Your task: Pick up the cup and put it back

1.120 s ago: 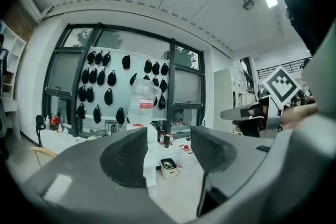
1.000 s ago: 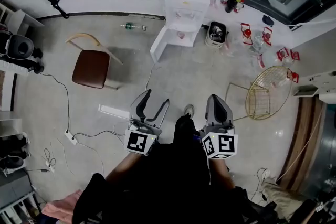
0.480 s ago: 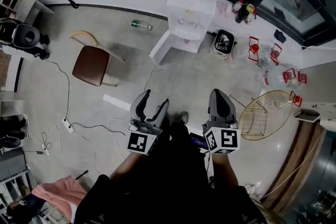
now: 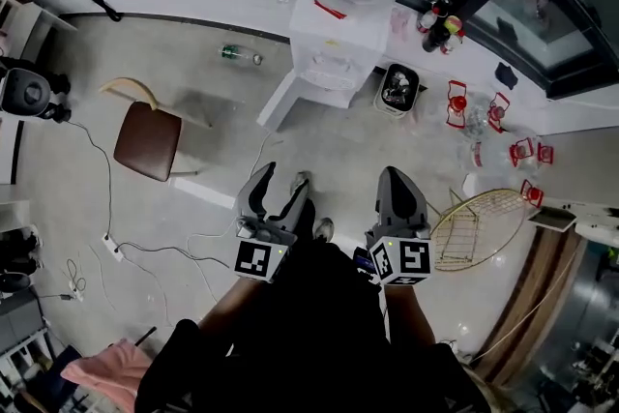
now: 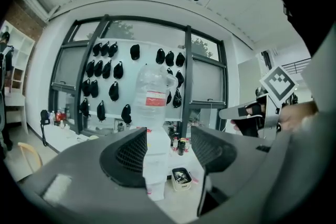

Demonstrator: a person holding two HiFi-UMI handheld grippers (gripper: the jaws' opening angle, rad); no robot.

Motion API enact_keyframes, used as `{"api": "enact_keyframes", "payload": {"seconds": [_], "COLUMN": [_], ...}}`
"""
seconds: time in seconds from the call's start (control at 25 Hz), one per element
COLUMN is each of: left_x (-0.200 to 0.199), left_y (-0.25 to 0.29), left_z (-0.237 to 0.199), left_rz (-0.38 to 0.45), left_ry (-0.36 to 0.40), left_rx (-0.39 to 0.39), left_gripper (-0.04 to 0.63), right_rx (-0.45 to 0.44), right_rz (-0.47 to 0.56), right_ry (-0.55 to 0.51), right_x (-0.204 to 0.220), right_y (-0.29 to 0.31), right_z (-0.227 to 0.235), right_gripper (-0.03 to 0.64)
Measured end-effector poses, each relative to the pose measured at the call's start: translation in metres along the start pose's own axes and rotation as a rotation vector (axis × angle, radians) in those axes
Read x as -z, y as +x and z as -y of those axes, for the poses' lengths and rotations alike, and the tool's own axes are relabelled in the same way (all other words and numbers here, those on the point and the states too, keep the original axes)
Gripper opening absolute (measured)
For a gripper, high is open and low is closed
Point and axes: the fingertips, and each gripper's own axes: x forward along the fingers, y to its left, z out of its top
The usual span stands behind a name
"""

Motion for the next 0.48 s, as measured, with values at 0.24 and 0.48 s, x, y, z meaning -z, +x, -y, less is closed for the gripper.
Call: {"api": "enact_keyframes", "payload": {"seconds": [0.24,0.48], "left_x": [0.011,0.051], "left_y": [0.06,0.101], "left_z": [-0.033,-0.061], "left_rz": [-0.002,0.017], "left_ry": [0.003,0.007], "left_rx": [0.029,-0.024], "left_gripper": [0.244,0.244], "right_rx": [0.013,-0.002], "right_rz": [-0.014,-0.025], "right_ry": [-0.022,-0.031], "right_x": [0.001,0.038], "right_y": [0.069,0.126], "right_z": [0.02,0.051], "right_gripper": [-0.005,-0.005]}}
